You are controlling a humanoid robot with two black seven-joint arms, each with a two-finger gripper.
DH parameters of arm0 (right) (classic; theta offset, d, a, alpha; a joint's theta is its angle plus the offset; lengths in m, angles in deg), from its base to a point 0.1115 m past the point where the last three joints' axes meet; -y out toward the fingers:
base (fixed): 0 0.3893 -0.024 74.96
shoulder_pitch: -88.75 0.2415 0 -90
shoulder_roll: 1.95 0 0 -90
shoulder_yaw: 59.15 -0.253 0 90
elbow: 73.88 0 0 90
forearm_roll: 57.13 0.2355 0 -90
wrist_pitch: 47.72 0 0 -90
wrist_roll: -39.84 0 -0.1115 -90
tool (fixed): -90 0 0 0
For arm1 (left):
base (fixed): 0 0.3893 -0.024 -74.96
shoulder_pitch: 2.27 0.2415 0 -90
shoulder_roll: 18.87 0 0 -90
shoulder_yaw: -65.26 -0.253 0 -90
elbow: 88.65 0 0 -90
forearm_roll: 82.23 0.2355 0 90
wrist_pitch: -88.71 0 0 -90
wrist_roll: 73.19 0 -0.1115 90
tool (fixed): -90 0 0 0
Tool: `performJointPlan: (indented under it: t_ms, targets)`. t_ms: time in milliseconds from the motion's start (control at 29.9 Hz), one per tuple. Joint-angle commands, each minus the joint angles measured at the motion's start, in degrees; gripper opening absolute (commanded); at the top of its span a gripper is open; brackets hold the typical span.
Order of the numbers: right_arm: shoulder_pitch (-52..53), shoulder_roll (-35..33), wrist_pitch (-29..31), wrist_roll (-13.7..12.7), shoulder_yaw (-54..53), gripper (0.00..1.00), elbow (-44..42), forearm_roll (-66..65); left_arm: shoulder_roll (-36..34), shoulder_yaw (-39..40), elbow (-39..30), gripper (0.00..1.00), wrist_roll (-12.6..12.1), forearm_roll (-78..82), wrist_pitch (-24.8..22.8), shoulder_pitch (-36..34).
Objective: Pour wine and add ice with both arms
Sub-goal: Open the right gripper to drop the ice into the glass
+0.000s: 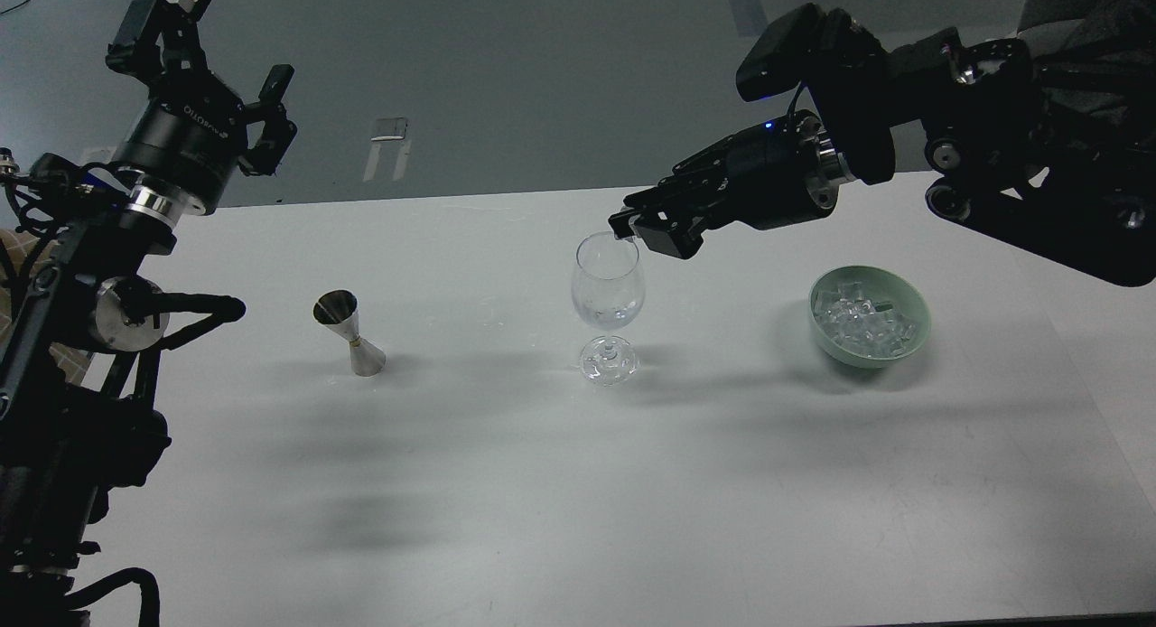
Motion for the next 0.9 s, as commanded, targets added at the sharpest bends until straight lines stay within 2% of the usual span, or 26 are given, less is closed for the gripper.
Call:
performJointPlan:
  t_ms: [0,267,601,869]
  targets:
    - [0.0,1.9,0.1,0.0,1.0,0.00,-2.1,0.0,0.3,0.0,-0.2,0.97,-0.1,0.0,0.0,0.0]
    - [0.0,6.1,-0.4,0.0,1.4,0.00,-6.2,0.0,0.1,0.0,-0.2,0.97,-0.1,0.0,0.0,-0.1]
    - [-0.4,6.1,-0.4,0.1,2.2,0.03,-6.2,0.0,0.3,-0.1,-0.1,0.97,-0.1,0.0,0.0,0.0]
    - [-0.4,6.1,-0.6,0.0,2.2,0.24,-6.2,0.0,0.1,0.0,-0.1,0.97,-0.1,0.0,0.0,0.0]
